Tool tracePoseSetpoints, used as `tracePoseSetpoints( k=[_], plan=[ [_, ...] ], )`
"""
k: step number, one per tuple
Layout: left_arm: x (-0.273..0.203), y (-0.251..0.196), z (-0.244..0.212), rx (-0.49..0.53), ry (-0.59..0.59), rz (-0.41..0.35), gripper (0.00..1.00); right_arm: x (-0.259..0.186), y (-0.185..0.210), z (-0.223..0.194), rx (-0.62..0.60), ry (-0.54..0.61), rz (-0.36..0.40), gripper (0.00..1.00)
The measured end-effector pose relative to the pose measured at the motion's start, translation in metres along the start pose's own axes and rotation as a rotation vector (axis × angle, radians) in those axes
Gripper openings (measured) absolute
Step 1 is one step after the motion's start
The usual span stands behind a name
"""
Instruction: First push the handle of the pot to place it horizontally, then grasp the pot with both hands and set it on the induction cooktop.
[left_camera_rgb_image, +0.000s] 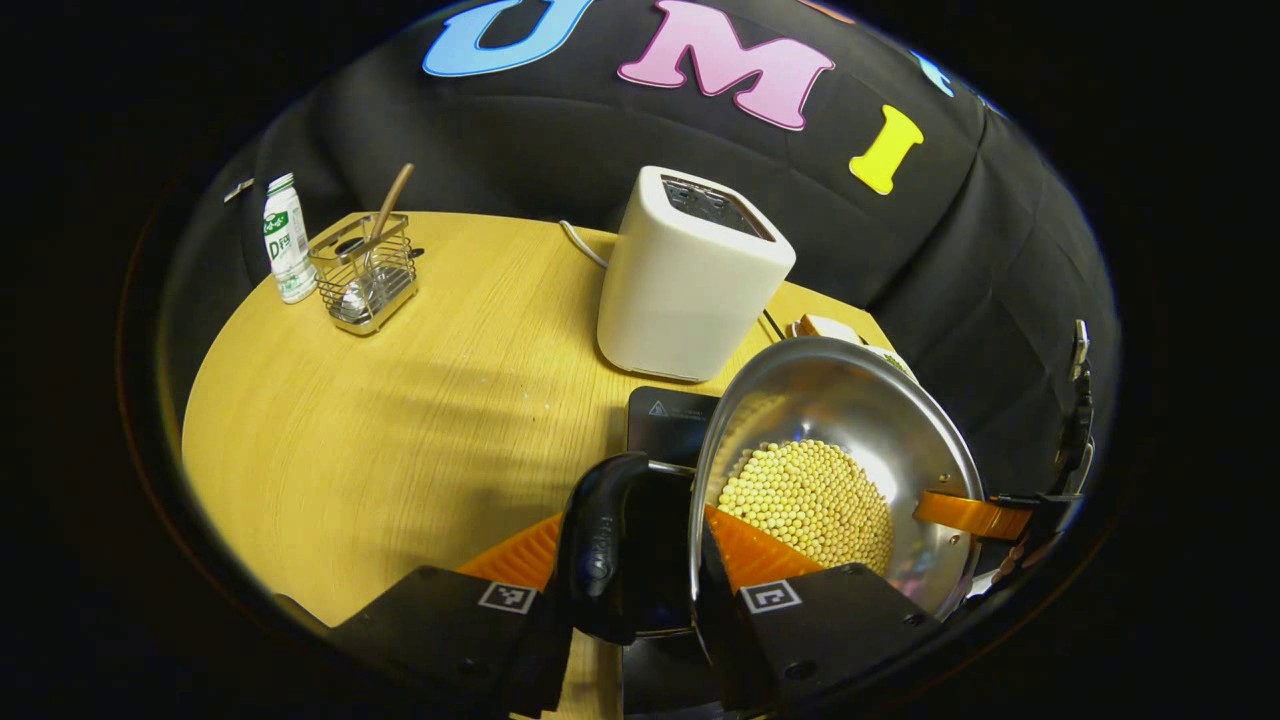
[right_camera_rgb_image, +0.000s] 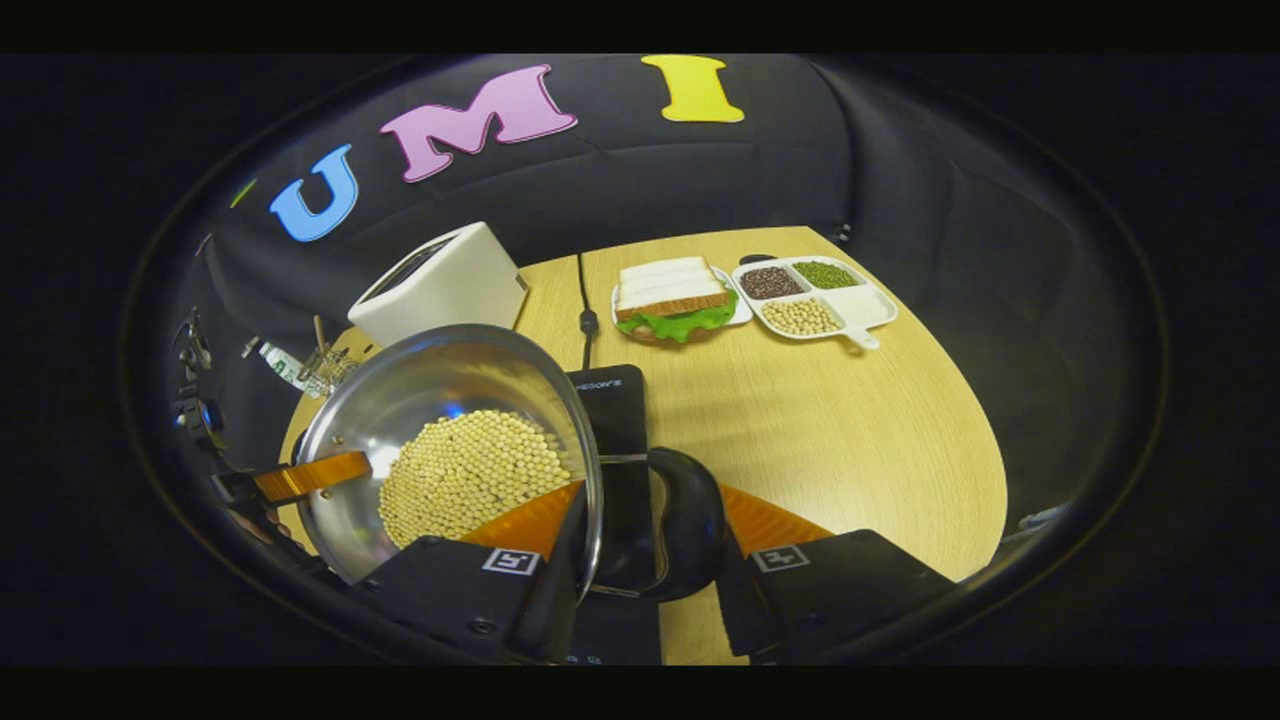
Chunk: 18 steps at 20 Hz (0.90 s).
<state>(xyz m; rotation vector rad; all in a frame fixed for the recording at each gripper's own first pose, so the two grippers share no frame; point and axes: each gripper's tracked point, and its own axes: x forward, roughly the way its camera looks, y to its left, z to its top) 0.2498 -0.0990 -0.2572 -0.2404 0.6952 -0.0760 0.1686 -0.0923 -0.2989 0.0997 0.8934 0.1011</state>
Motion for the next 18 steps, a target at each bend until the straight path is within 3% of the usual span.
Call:
tracePoseSetpoints(
  k=[5,6,8,12,14,16,17,18],
  plan=[
    [0.0,0.0,-0.002,0.005,0.008,0.006,0.61,0.002,0.0,0.001,0.005,-0.001,0.005,0.58],
    [0.0,0.001,-0.003,0.003,0.009,0.008,0.61,0.003,0.0,0.001,0.007,0.0,0.007,0.62],
    [0.0,0.001,-0.004,0.001,0.018,0.014,0.61,0.003,0.001,0.001,0.012,0.003,0.014,0.58],
    [0.001,0.003,-0.005,0.0,0.017,0.055,0.68,0.004,0.007,-0.002,0.005,0.025,0.055,0.64],
    [-0.001,0.01,-0.009,-0.007,0.02,0.109,0.78,0.003,0.003,-0.005,-0.007,0.033,0.056,0.71],
    [-0.009,0.016,-0.007,-0.03,0.001,0.155,0.96,-0.005,0.004,0.0,-0.008,-0.003,0.064,0.84],
    [-0.016,0.013,-0.005,-0.039,-0.015,0.152,0.98,-0.013,-0.001,0.009,-0.013,-0.03,0.055,0.95],
    [-0.025,0.011,-0.003,-0.044,-0.031,0.15,0.96,-0.021,-0.002,0.015,-0.017,-0.057,0.052,0.99]
  ],
)
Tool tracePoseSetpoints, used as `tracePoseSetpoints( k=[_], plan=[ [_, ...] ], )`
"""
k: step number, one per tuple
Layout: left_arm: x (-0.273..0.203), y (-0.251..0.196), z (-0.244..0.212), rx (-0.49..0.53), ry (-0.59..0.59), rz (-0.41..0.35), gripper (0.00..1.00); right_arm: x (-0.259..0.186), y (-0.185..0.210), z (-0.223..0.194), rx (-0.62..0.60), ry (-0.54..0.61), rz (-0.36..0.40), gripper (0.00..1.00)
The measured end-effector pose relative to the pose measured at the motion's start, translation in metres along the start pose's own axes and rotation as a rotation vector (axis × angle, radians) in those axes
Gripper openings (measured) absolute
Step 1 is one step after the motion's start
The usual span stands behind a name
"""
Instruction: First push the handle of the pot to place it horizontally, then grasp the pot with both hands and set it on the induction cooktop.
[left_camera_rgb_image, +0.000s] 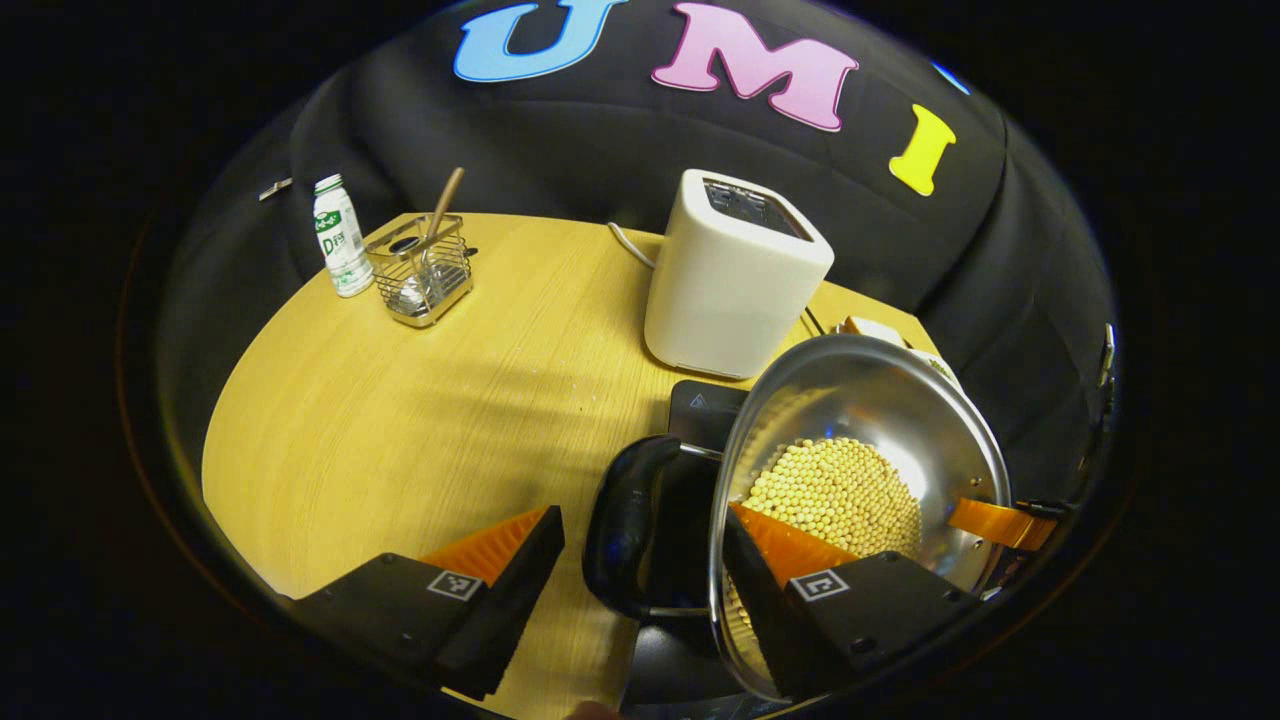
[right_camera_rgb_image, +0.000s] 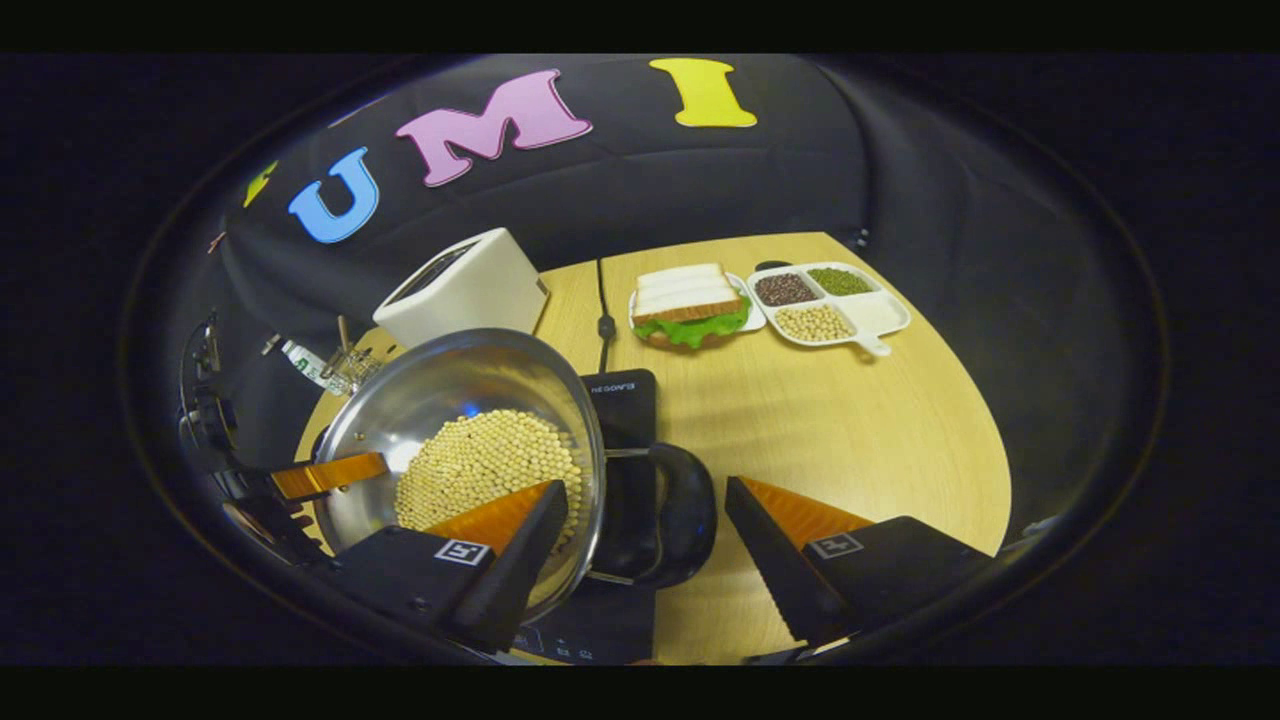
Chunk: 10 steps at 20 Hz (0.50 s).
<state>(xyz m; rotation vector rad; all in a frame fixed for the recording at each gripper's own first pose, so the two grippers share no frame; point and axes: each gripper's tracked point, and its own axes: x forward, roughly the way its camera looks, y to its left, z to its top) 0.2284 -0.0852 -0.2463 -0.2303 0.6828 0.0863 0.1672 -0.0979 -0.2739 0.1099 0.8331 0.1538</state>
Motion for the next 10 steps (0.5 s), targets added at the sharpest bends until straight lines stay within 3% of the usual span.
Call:
tracePoseSetpoints(
  k=[5,10],
  plan=[
    [-0.064,0.008,0.032,0.027,-0.144,0.029,0.96,-0.047,0.001,0.032,-0.05,-0.169,-0.017,0.99],
    [-0.155,0.016,0.064,0.072,-0.356,0.035,0.95,-0.124,0.014,0.065,-0.11,-0.383,-0.04,0.99]
  ],
)
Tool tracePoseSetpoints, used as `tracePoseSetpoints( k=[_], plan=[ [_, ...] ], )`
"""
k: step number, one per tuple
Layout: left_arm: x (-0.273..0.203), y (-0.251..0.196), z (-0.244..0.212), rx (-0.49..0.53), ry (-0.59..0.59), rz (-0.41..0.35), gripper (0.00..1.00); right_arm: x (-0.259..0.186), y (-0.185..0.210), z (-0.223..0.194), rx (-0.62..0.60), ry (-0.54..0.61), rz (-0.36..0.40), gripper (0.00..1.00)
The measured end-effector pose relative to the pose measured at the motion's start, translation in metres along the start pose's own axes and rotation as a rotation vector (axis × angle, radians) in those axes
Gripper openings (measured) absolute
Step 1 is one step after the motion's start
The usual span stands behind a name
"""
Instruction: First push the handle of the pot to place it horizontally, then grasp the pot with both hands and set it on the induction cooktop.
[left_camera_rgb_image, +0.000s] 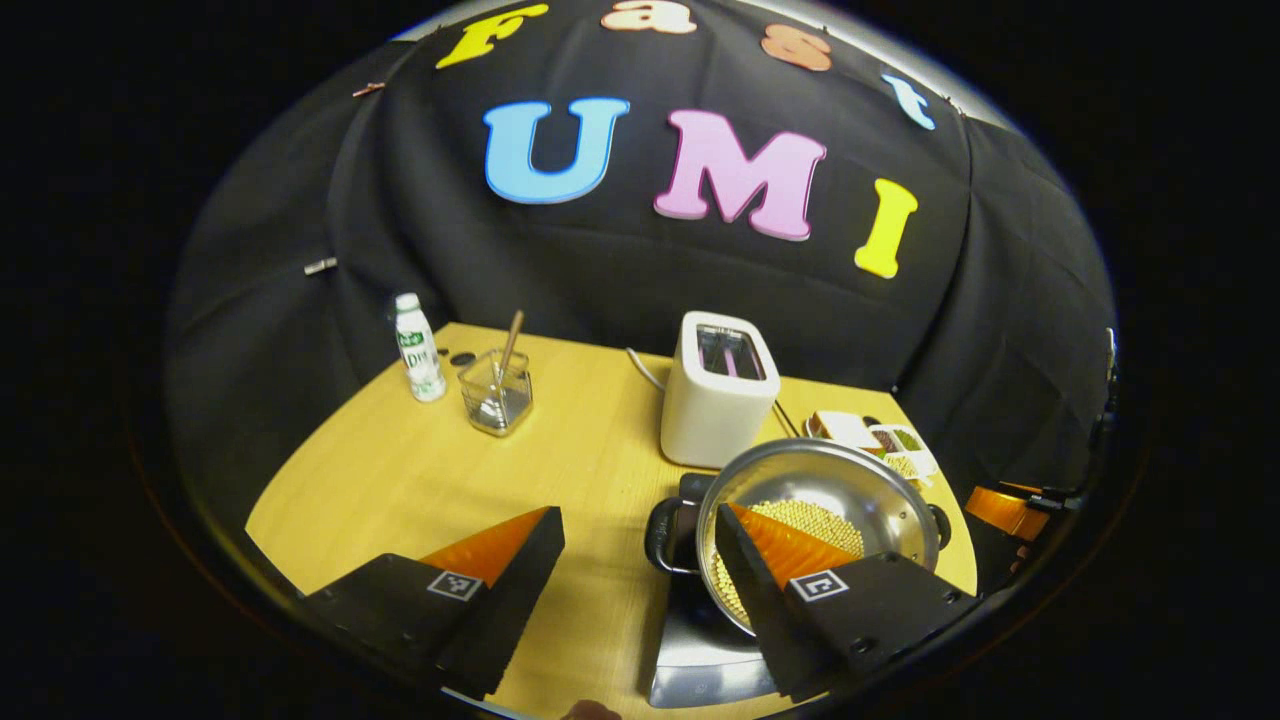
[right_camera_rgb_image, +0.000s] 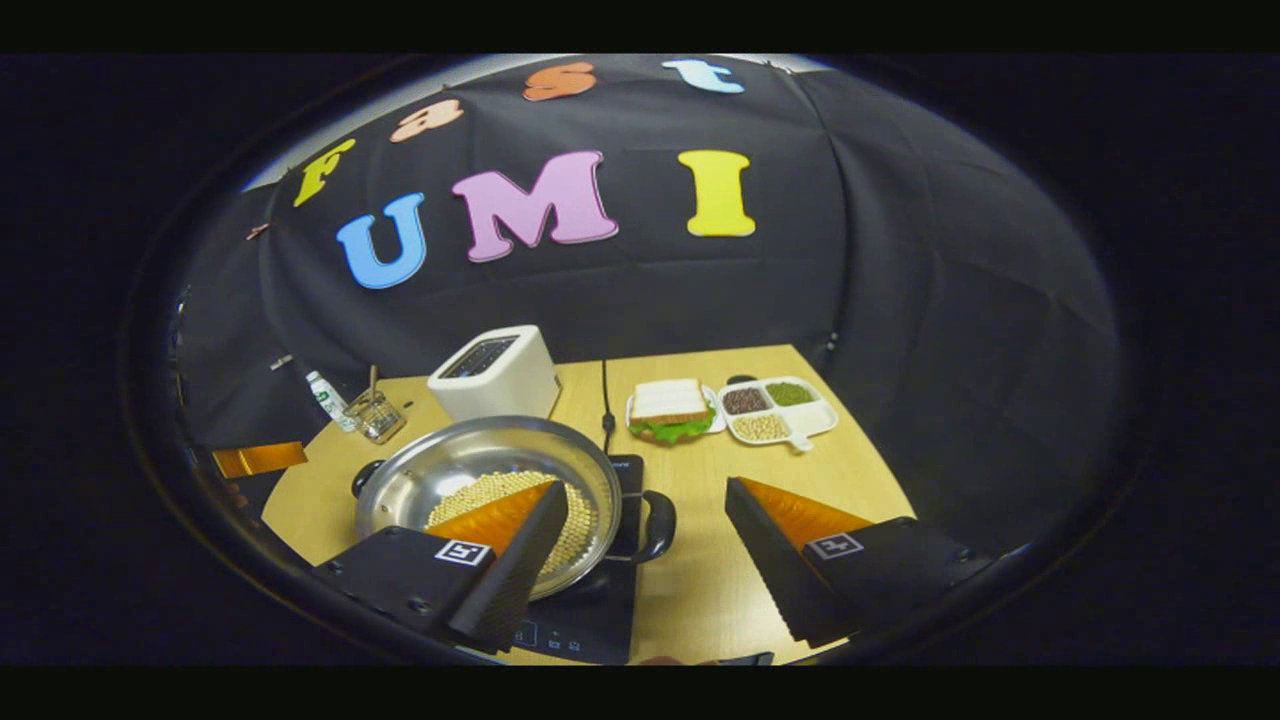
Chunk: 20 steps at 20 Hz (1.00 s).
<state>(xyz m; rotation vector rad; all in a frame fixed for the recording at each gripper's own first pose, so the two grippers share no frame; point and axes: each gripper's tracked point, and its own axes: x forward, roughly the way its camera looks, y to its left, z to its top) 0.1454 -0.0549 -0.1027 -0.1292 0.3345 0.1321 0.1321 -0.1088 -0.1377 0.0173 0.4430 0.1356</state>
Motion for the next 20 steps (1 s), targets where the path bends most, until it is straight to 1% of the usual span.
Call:
tracePoseSetpoints(
  k=[3,5,8,10,13,15,16,17,19,20],
  plan=[
    [-0.05,0.007,0.023,0.015,-0.12,-0.006,0.95,-0.042,0.01,0.029,-0.003,-0.12,-0.001,0.98],
    [-0.084,0.012,0.034,0.043,-0.197,-0.006,0.95,-0.071,0.014,0.044,0.006,-0.186,-0.011,0.99],
    [-0.132,0.014,0.041,0.069,-0.299,-0.004,0.95,-0.115,0.017,0.058,0.014,-0.281,-0.033,0.98],
    [-0.163,0.016,0.037,0.049,-0.338,-0.004,0.95,-0.142,0.019,0.061,0.027,-0.327,-0.04,0.99],
    [-0.202,0.027,0.026,0.042,-0.361,0.015,0.95,-0.176,0.021,0.046,0.043,-0.329,-0.038,0.98],
    [-0.224,0.035,0.023,0.049,-0.391,0.042,0.95,-0.196,0.012,0.041,0.045,-0.346,-0.064,0.98],
    [-0.235,0.04,0.018,0.055,-0.398,0.063,0.98,-0.204,0.01,0.036,0.052,-0.347,-0.074,0.98],
    [-0.244,0.045,0.015,0.065,-0.408,0.085,0.95,-0.21,0.009,0.03,0.058,-0.344,-0.074,0.98],
    [-0.255,0.051,0.002,0.072,-0.416,0.104,0.95,-0.216,0.011,0.018,0.067,-0.333,-0.063,0.98],
    [-0.257,0.048,-0.007,0.056,-0.409,0.092,0.95,-0.216,0.005,0.018,0.06,-0.348,-0.08,0.98]
  ],
)
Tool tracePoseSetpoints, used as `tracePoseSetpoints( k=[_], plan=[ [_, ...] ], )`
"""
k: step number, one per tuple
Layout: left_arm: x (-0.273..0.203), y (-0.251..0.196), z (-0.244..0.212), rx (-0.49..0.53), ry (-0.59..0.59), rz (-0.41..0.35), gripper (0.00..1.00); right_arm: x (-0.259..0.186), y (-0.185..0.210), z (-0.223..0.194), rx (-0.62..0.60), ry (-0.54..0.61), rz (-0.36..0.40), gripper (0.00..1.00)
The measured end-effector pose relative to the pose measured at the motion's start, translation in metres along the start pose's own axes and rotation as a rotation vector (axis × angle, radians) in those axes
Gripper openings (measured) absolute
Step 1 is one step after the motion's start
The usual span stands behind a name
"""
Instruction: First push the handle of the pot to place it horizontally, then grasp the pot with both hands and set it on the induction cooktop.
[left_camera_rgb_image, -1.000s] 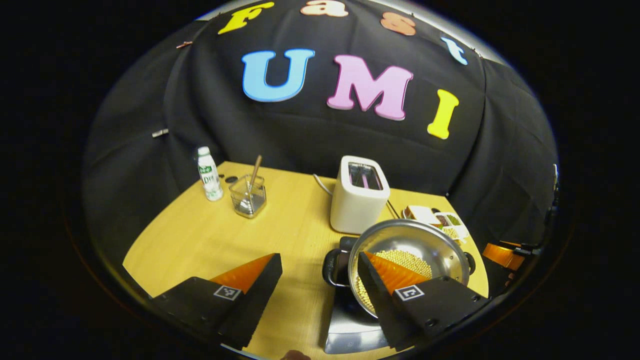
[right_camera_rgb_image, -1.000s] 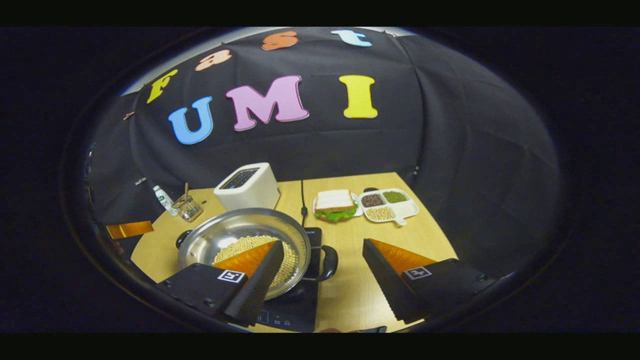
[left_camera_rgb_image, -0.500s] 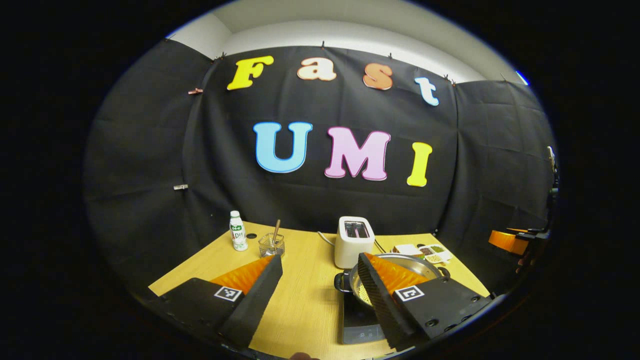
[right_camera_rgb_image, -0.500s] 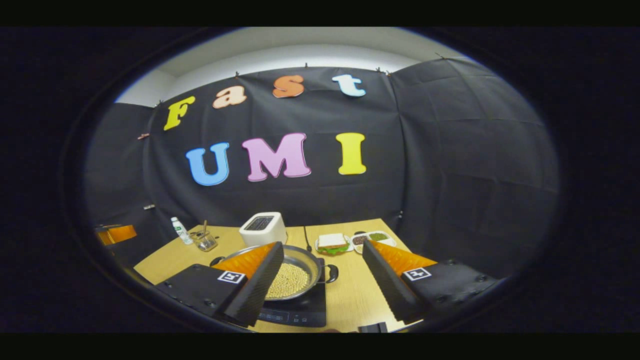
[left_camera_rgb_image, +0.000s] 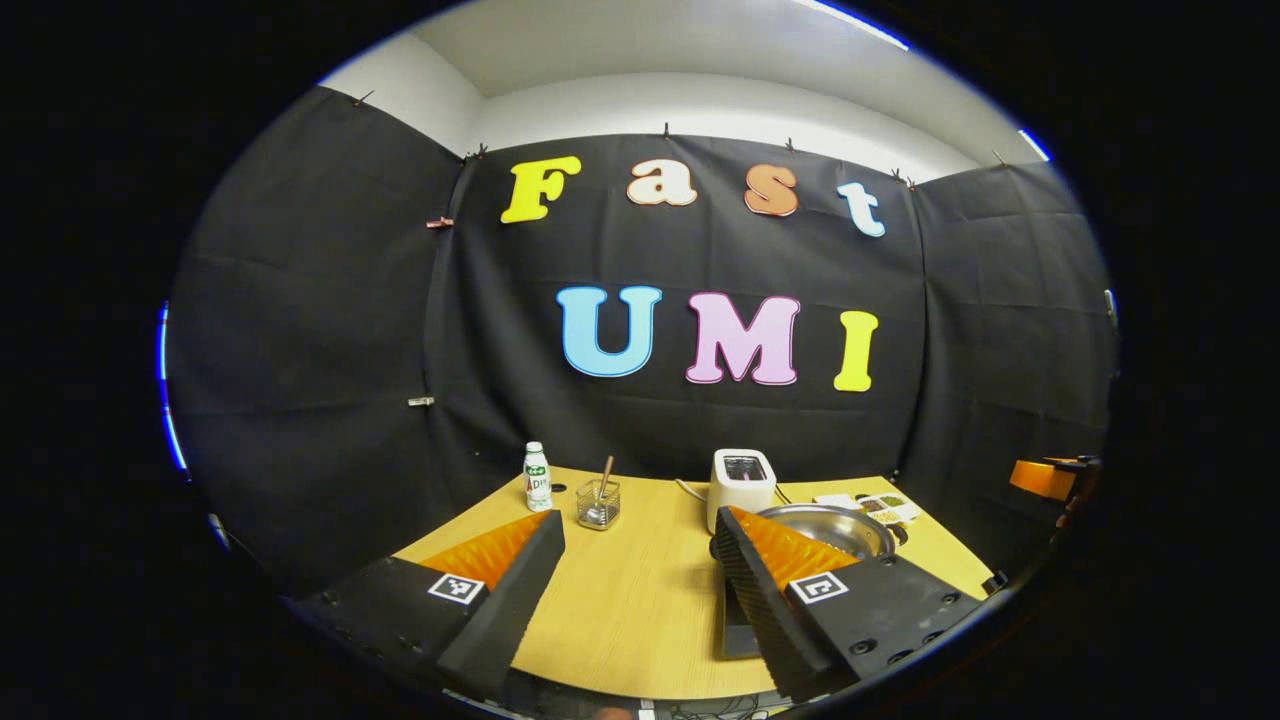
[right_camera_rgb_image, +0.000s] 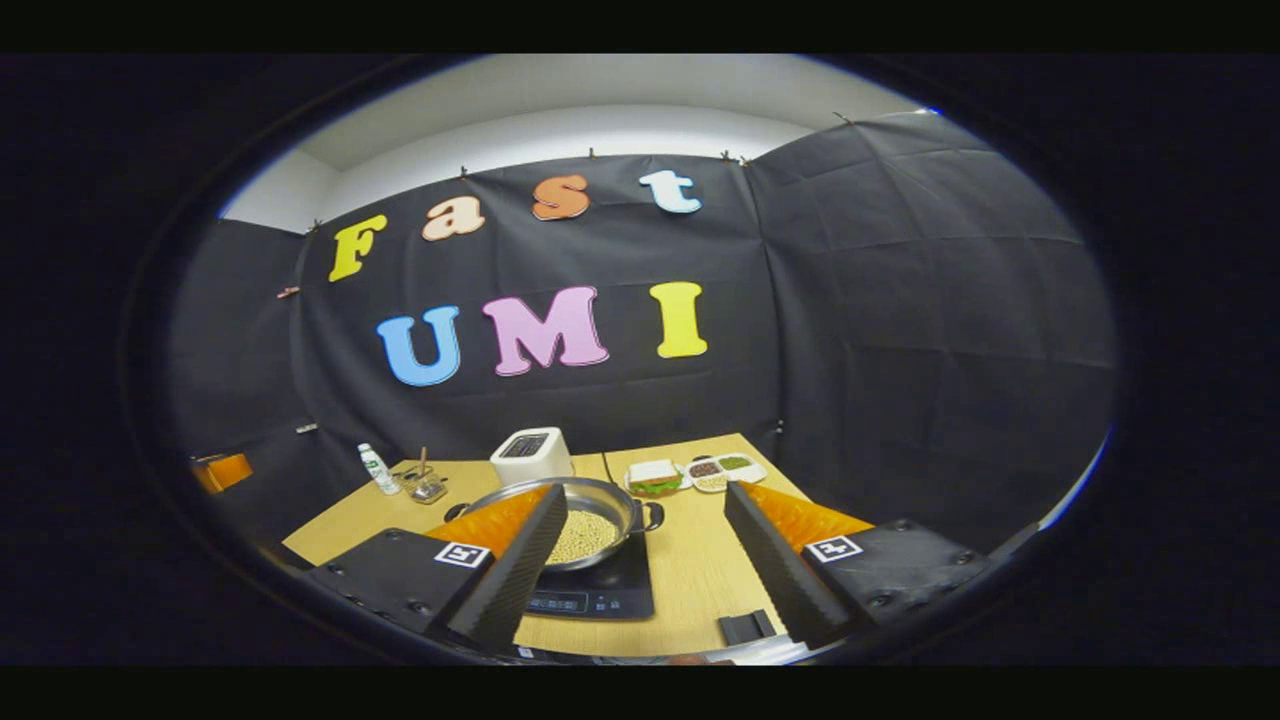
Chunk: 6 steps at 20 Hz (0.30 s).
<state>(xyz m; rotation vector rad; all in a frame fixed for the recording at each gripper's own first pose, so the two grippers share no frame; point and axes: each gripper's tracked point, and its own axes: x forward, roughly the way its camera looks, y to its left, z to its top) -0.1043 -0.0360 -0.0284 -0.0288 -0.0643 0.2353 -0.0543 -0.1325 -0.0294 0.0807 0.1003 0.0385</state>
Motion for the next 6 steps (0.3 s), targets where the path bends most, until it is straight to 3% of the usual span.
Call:
tracePoseSetpoints(
  k=[6],
  plan=[
    [-0.017,-0.017,-0.013,-0.007,0.025,-0.016,0.98,-0.01,0.009,0.015,0.004,-0.074,0.031,0.98]
  ],
)
